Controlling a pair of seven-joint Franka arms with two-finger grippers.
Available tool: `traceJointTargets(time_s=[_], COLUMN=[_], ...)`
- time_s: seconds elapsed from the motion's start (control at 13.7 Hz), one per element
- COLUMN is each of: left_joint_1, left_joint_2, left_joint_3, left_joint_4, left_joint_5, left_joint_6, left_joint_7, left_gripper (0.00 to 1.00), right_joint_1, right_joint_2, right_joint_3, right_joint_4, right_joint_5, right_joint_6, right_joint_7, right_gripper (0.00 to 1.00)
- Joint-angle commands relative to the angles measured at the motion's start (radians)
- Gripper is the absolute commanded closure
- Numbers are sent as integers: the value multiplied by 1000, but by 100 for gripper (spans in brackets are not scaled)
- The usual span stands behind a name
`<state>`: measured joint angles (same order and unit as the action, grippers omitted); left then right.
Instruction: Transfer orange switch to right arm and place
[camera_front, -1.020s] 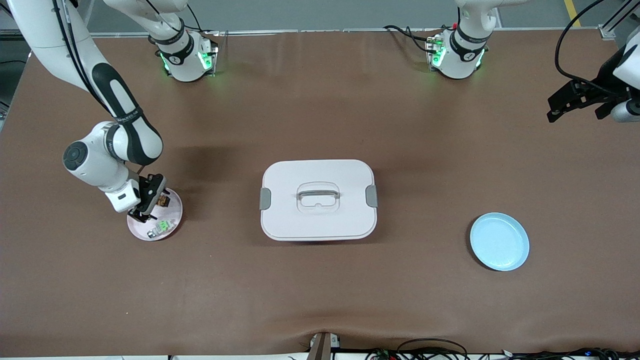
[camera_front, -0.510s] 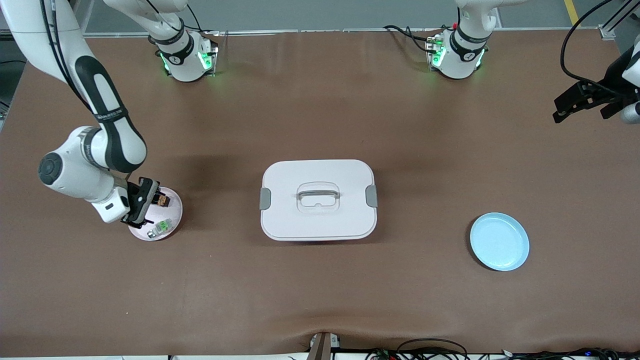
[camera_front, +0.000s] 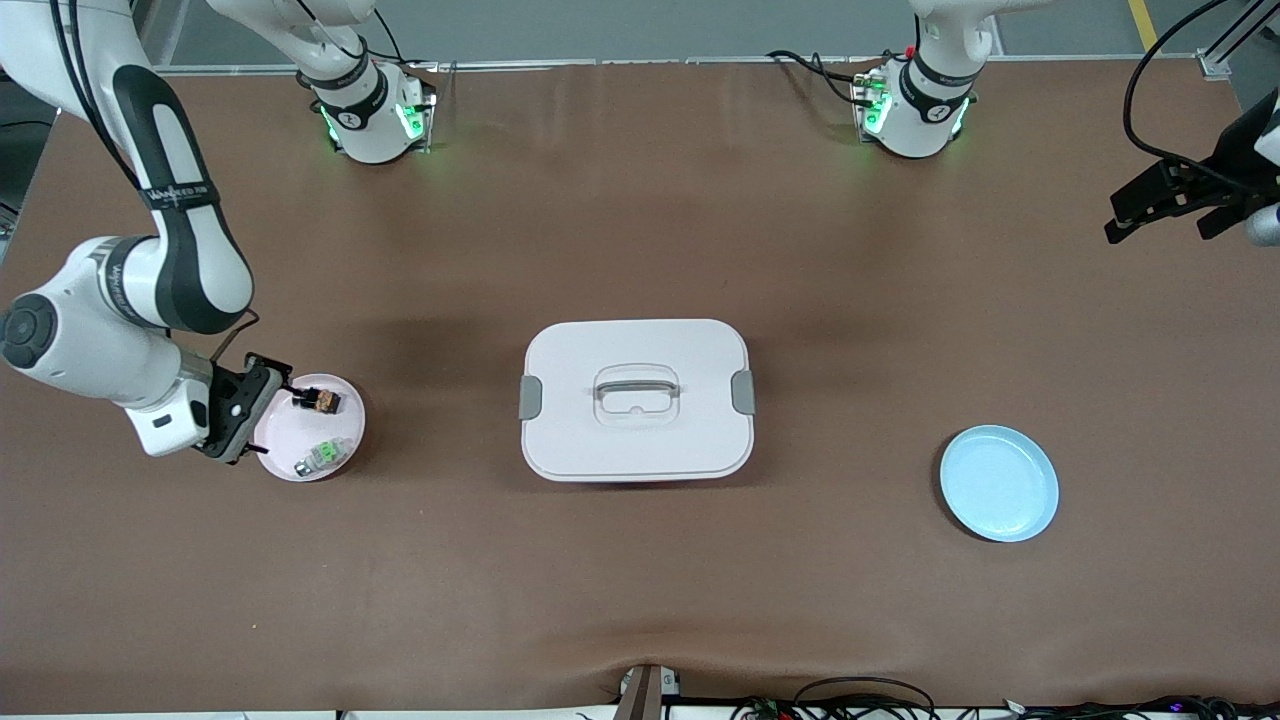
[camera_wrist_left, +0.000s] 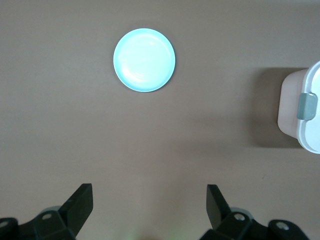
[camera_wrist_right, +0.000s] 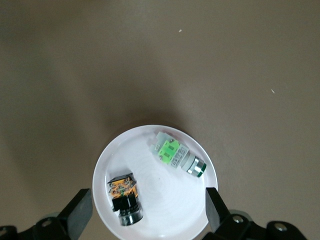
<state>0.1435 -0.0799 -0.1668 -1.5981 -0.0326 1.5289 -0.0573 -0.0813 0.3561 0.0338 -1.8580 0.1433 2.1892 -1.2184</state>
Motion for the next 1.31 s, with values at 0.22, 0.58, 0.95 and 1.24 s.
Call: traceJointTargets(time_s=[0.22,0.58,0.95,1.24], left_joint_1=[4,10,10,10], left_joint_2=[-30,-72,-93,-104], left_joint_3=[-14,-40,-40,-42], left_joint_4=[-34,-72,-109,-126], left_joint_5=[9,36,36,37], left_joint_6=[-13,-3,5,16], left_joint_7=[34,36,31,24], left_gripper=[0,0,0,0], right_joint_1=[-11,49,103,100], right_joint_2=[-8,-6,-5,-5], right_joint_3=[11,17,18,15], right_joint_4=[198,377,482,543], right_joint_5=[-88,-152,-156,-160], right_joint_6=[-248,-512,-559,-557], right_joint_7=[382,1064,1467,1465], right_gripper=[0,0,0,0])
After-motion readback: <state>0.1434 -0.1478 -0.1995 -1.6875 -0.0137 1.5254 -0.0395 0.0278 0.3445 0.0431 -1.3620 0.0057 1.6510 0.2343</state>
